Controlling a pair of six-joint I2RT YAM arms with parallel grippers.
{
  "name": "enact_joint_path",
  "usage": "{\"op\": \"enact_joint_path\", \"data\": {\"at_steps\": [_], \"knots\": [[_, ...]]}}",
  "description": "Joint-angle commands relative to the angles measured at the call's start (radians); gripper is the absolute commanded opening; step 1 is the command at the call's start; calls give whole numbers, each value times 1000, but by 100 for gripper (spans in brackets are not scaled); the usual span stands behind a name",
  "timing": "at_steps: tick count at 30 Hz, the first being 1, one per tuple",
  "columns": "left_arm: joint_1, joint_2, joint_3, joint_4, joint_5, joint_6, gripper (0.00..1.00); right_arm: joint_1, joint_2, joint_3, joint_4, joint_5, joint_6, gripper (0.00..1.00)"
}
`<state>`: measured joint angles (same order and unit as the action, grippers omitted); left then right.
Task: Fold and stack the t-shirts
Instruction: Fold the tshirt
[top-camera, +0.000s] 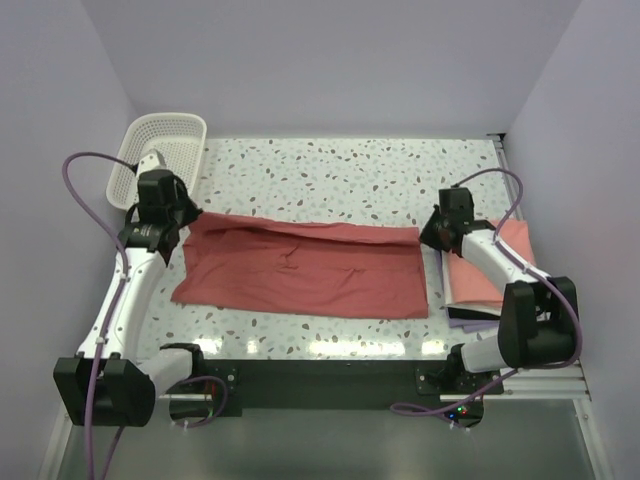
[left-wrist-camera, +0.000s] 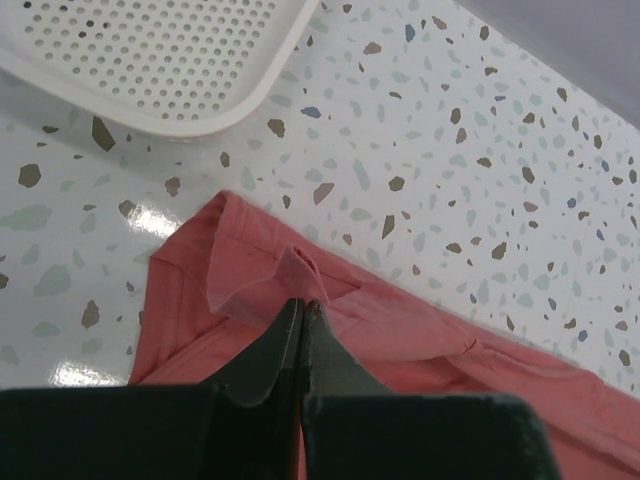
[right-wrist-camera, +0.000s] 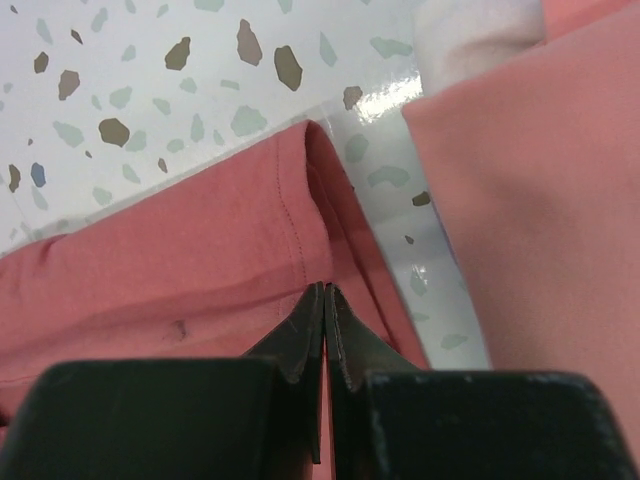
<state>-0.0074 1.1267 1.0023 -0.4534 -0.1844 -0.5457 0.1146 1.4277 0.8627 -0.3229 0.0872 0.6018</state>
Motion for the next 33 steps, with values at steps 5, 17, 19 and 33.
{"op": "enact_joint_path", "data": {"at_steps": [5,17,19,33], "knots": [[7,-87,-117,-31,45,43,0,-4,-72,-43,1,-6,-20,0],[58,-128,-160,-64,74,36,0,-4,-130,-117,-2,-27,-22,0],[64,-134,-148,-74,79,41,0,-6,-138,-116,-7,-30,-23,0],[72,-191,-169,-149,56,44,0,-4,-164,-166,-8,-66,-17,0]]}}
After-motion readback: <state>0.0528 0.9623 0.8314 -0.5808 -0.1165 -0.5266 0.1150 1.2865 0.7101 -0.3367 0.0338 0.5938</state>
